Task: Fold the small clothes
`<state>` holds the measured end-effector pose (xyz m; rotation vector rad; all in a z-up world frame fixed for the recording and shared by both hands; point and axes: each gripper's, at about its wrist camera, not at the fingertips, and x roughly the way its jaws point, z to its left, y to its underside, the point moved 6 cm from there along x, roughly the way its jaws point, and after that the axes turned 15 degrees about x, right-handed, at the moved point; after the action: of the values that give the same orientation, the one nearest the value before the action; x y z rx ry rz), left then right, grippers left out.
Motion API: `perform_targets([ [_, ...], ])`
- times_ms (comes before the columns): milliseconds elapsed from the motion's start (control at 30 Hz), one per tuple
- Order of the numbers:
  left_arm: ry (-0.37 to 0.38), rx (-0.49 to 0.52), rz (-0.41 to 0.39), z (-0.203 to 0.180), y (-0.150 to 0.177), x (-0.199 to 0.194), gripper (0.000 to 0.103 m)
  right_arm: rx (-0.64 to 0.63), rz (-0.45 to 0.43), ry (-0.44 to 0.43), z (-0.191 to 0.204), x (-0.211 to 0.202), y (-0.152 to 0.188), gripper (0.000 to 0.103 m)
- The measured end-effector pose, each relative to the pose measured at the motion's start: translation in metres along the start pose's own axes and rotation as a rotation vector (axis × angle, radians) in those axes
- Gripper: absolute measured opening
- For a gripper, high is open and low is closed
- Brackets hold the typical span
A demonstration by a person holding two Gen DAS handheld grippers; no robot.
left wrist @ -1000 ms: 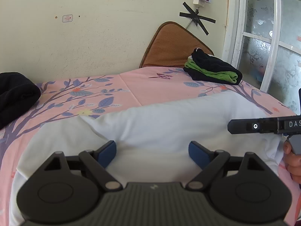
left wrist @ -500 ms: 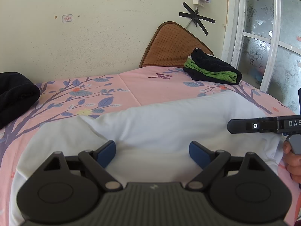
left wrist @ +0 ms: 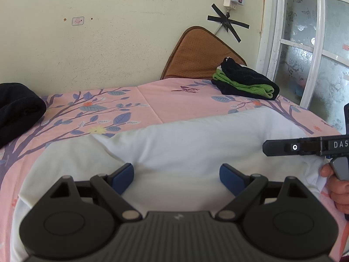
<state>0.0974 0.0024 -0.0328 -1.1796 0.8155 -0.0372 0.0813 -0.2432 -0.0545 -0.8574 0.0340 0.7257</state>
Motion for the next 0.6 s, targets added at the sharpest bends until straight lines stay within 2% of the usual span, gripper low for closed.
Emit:
perform_targets([
  [267, 0.002, 0.025, 0.021, -0.002, 0.000, 0.003, 0.091, 0.013, 0.005, -0.008, 0.000, -0.002, -0.001, 0.060],
  [333, 0.009, 0.019, 0.017, -0.001, 0.000, 0.002, 0.091, 0.073, 0.001, -0.061, -0.003, -0.013, -0.006, 0.060],
  [433, 0.030, -0.013, -0.006, 0.004, 0.001, -0.002, 0.092, 0.229, -0.069, -0.150, -0.019, -0.051, -0.018, 0.060],
  [500, 0.054, -0.050, -0.026, 0.009, 0.001, -0.005, 0.092, 0.302, -0.116, -0.098, -0.037, -0.075, -0.026, 0.063],
  [600, 0.102, -0.135, -0.037, 0.017, -0.002, -0.008, 0.091, 0.324, -0.152, 0.018, -0.060, -0.102, -0.026, 0.064],
])
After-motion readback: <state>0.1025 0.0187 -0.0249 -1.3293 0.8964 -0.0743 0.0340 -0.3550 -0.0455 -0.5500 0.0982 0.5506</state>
